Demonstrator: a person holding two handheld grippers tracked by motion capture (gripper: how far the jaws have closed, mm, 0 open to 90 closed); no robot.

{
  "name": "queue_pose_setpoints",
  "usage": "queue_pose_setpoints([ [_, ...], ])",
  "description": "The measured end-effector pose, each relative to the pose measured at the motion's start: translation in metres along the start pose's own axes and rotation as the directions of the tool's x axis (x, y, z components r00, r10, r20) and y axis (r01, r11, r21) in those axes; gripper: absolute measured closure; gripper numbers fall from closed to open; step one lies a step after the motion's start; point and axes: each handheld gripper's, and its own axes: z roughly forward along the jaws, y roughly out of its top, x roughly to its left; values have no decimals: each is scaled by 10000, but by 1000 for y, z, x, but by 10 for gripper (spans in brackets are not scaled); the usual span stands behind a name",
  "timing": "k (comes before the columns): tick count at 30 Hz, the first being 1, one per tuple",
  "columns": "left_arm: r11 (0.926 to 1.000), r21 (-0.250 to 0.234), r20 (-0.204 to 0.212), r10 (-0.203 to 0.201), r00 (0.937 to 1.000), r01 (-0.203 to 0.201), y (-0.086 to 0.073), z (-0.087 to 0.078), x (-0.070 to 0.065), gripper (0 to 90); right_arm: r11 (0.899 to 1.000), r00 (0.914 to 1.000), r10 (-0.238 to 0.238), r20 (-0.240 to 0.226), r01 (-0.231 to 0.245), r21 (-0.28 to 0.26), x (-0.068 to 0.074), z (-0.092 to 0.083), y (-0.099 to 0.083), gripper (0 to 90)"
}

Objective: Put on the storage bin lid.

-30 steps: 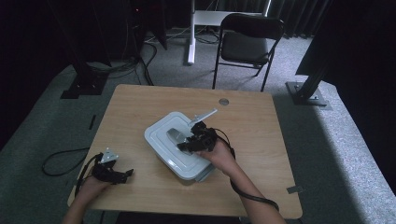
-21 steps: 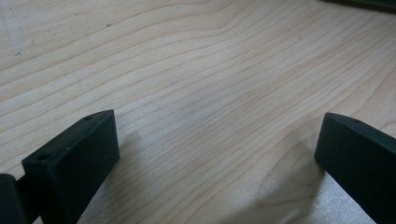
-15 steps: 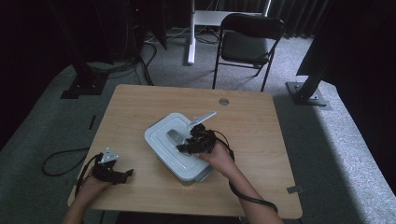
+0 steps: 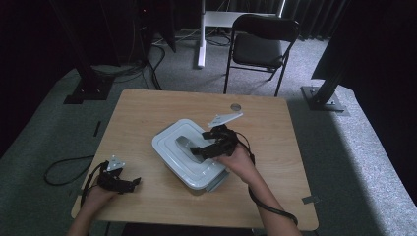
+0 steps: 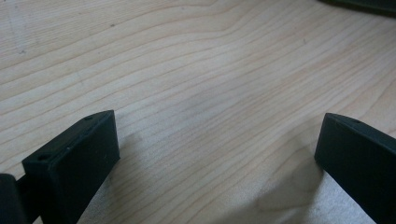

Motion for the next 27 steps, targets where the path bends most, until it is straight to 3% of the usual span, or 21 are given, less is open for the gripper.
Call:
queue_pose_setpoints([
  [2, 9999, -76, -26, -99, 9999, 99, 3, -1, -2, 3, 9998, 9975, -140, 690, 150, -135, -10, -6, -2, 115],
  [4, 9996, -223, 43, -158, 9999, 159, 7, -2, -6, 3, 9982, 9909, 254, 1324, -180, -568, -26, -10, -6, 115],
  [6, 9993, -351, 0, -129, 9999, 129, 13, -2, -12, 3, 9972, 9881, 422, 1476, -325, -679, -33, -12, -7, 115],
  [7, 9990, -422, 16, -144, 9999, 145, 15, -2, -14, 3, 9933, 9723, 804, 2193, -600, -984, -51, -15, -14, 115],
  [9, 9986, -521, -114, -125, 9999, 119, 20, -2, -20, 3, 9894, 9555, 1129, 2725, -830, -1190, -68, -15, -22, 115],
  [12, 9981, -605, -145, -119, 9998, 110, 28, 2, -27, 3, 9822, 9328, 1779, 3134, -1488, -1148, -94, -10, -37, 116],
  [15, 9979, -642, -78, -67, 9999, 62, 37, 6, -33, 3, 9781, 9222, 2078, 3262, -1989, -608, -112, 5, -53, 116],
  [19, 9972, -741, 29, -38, 10000, 40, 46, 11, -41, 3, 9669, 9232, 2538, 2887, -2501, -500, -126, 27, -75, 116],
  [22, 9969, -780, 161, -24, 9999, 36, 51, 15, -47, 3, 9686, 9349, 2428, 2589, -2482, -123, -129, 43, -87, 115],
  [24, 9969, -780, 268, 98, 9996, -77, 54, 17, -51, 3, 9672, 9451, 2482, 2126, -2540, 2, -129, 51, -92, 115],
  [27, 9966, -797, 317, 247, 9992, -221, 60, 21, -56, 3, 9657, 9505, 2557, 1765, -2597, -7, -127, 56, -96, 116],
])
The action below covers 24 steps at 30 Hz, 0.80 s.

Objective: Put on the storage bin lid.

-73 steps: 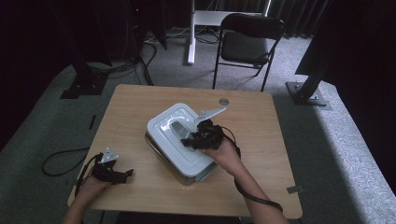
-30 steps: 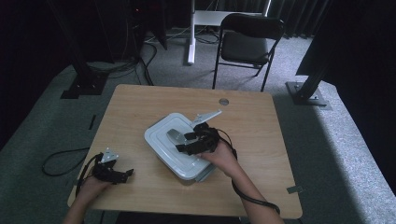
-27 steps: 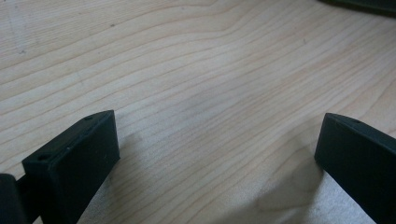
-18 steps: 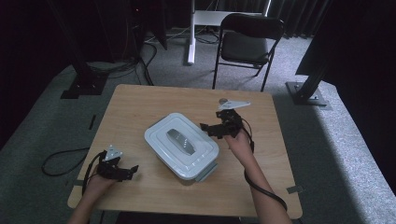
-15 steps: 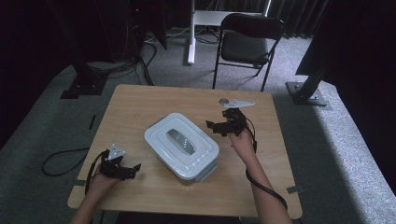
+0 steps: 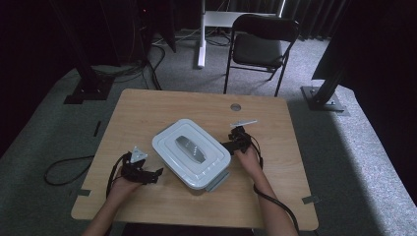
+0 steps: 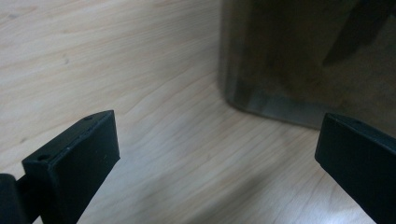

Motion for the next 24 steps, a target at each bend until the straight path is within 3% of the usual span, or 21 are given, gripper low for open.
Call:
queue_pose_setpoints([
  [2, 9999, -123, 35, 46, 10000, -46, 3, 3, -3, 3, 10000, 10000, -34, -33, 34, -14, 2, 0, -1, 116],
  [5, 9989, 61, -16, 475, 9989, -475, 9, 6, -7, 3, 9998, 9998, -82, -190, 79, -156, 5, -1, -3, 115],
  [10, 9981, 208, 84, 572, 9983, -573, 13, 11, -9, 3, 9994, 9997, -210, -79, 207, -287, 10, -6, -7, 130],
  [15, 9968, 375, 82, 707, 9975, -710, 19, 17, -12, 3, 9997, 9973, -10, -737, -8, -249, 11, -8, -16, 130],
  [21, 9965, 382, 130, 742, 9972, -746, 25, 23, -16, 3, 9990, 10000, -3, 33, 5, -451, 19, -20, -29, 141],
  [24, 9960, 418, 248, 786, 9966, -796, 28, 26, -18, 3, 9988, 9999, 98, -108, -103, -473, 19, -27, -37, 141],
])
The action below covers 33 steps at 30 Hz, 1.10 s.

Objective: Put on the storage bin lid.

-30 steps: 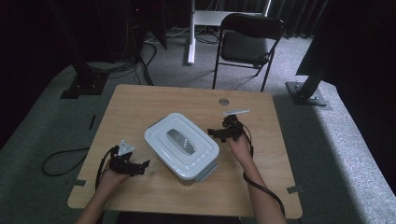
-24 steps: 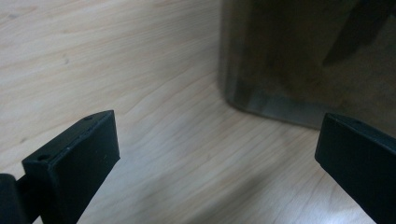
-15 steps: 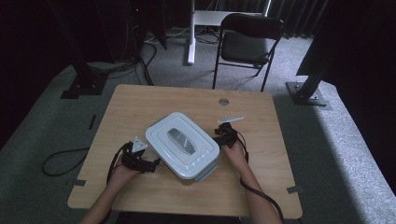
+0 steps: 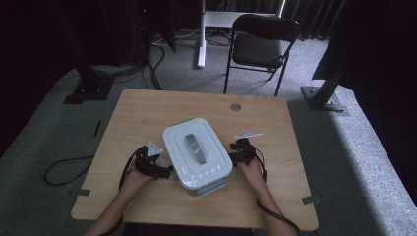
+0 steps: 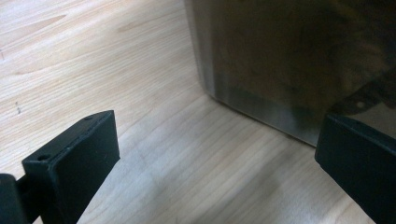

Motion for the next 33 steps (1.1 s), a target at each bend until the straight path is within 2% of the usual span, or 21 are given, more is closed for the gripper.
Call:
queue_pose_setpoints([
  [4, 9999, -9, -53, 120, 9999, -120, 4, 2, -4, 3, 10000, 9999, 44, -97, -44, -26, 0, -5, -5, 141],
  [5, 9999, 24, -52, 144, 9999, -144, 5, 3, -5, 3, 10000, 9999, 47, -127, -48, -76, 0, -13, -12, 141],
  [11, 9996, 4, -43, 295, 9996, -295, 12, 9, -9, 3, 9999, 9999, 55, -156, -56, -109, 3, -25, -21, 141],
  [16, 9988, 112, 7, 483, 9988, -483, 19, 14, -9, 3, 9998, 9994, 198, -280, -200, -60, 2, -31, -27, 141],
  [21, 9967, 250, -61, 770, 9970, -768, 28, 19, -10, 3, 9995, 9994, 290, -196, -293, -153, 0, -34, -30, 140],
  [28, 9974, 201, -211, 691, 9974, -687, 32, 24, -6, 4, 9991, 9992, 372, -148, -375, -216, -1, -33, -27, 141],
  [33, 9982, 204, -171, 571, 9982, -567, 34, 25, -1, 4, 9998, 9997, 206, -144, -206, -8, -2, -27, -19, 140],
])
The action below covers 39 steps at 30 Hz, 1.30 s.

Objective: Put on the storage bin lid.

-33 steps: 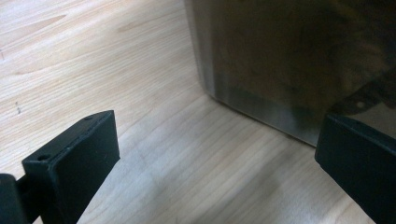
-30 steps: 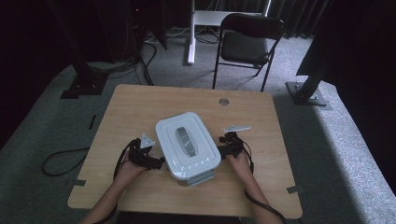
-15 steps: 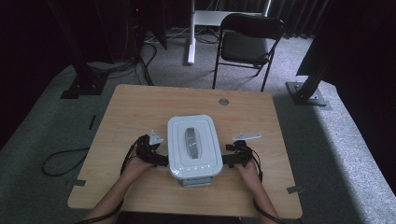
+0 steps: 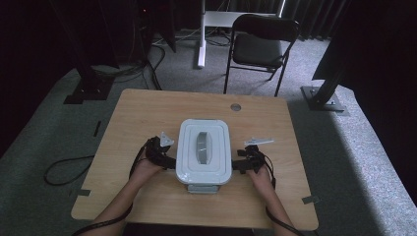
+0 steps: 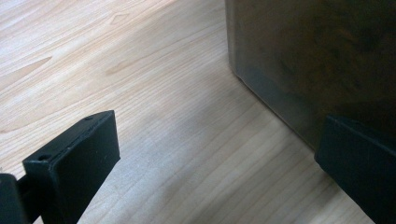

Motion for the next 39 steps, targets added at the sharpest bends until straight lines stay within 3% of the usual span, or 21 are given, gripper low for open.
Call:
queue_pose_setpoints([
  [6, 9997, -172, 336, -138, 9993, 144, -6, 1, 4, 3, 9998, 9992, -57, 387, 65, -207, -4, 0, 3, 116],
  [8, 10000, -20, 491, 50, 9988, -49, -10, 3, 2, 3, 9991, 9976, -117, 676, 144, -398, -5, -1, 2, 116],
  [9, 9998, 59, 433, 195, 9989, -198, -11, 3, 2, 3, 9992, 9951, -140, 979, 175, -353, -6, -1, 2, 116],
  [14, 10000, 1, 256, -20, 9997, 20, -16, 2, 4, 3, 9989, 9865, 28, 1637, 49, -467, -13, -3, 0, 117],
  [19, 9995, -282, 276, -110, 9996, 118, -18, -3, 5, 3, 9951, 9852, 373, 1674, -214, -962, -16, -8, -1, 117],
  [30, 9993, -321, 302, -204, 9993, 214, -24, -9, 8, 3, 9944, 9811, 290, 1913, -88, -1057, -14, -10, -4, 117],
  [39, 9989, -231, 191, -415, 9990, 419, -39, -18, 15, 3, 9945, 9774, 378, 2079, -165, -1033, -15, -13, -15, 117],
])
